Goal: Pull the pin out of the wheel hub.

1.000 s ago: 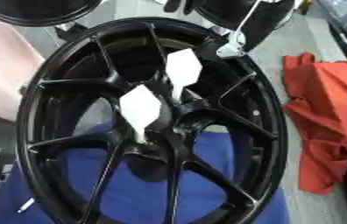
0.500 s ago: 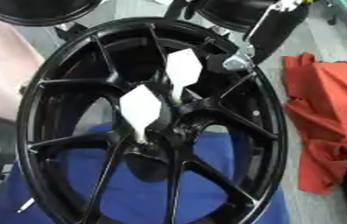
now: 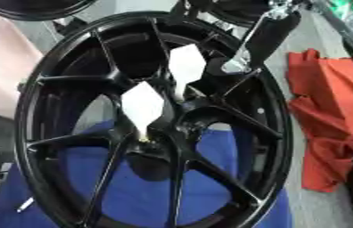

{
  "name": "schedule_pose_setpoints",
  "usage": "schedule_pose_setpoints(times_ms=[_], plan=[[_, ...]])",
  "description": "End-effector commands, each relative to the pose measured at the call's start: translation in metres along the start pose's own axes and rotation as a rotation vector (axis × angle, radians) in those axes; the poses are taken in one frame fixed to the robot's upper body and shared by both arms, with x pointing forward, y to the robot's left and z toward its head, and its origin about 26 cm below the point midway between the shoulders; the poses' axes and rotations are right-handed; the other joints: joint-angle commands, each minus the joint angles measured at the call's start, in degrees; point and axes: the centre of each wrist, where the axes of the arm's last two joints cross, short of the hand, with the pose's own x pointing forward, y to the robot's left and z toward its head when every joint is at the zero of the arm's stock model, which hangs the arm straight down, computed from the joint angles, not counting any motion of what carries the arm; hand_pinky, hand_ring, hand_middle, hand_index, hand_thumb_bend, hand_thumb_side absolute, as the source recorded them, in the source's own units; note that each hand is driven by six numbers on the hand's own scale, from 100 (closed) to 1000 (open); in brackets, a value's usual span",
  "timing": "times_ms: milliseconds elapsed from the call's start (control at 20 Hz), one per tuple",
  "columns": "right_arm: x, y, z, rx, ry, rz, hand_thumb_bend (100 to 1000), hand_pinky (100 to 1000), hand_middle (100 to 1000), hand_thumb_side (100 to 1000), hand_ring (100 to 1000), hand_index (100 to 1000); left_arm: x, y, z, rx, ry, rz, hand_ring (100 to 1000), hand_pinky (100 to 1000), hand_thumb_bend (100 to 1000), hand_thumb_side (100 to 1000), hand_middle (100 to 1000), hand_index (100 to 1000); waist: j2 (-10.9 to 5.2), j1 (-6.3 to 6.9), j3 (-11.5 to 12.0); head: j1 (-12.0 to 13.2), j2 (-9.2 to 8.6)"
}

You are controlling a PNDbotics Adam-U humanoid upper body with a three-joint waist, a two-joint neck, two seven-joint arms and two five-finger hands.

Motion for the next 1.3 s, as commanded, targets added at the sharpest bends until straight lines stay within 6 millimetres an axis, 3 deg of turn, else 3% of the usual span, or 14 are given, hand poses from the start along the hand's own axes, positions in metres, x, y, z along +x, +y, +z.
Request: schedule_pose_setpoints(times_ms=[50,600,1300], plan=[[-0.005,-0.004,0.002,0.0,0.028,0.012,323,894,873,120,874,925,0.009,0.005,-0.006,0.005,-0.031,-0.006,633,713,130,772,573,810,-0.88,0.32,0.15,-0.28,0.32],[-0.019,0.006,-0.012,0.042,0.035,-0.021,299,886,850,145,868,907,0.008,0.005,-0.005,0.012,-0.029,0.001,633,714,129,773,574,809,-0.28,0.23,0.82,-0.67,-0.09],[-0.015,0.002,-0.012,0.012,0.002,-0.062,248,874,811,191,855,899,0.002,0.009,-0.004,0.033,-0.007,-0.002,635,717,131,774,576,809,-0.52,0.17,0.54,-0.36,0.06]])
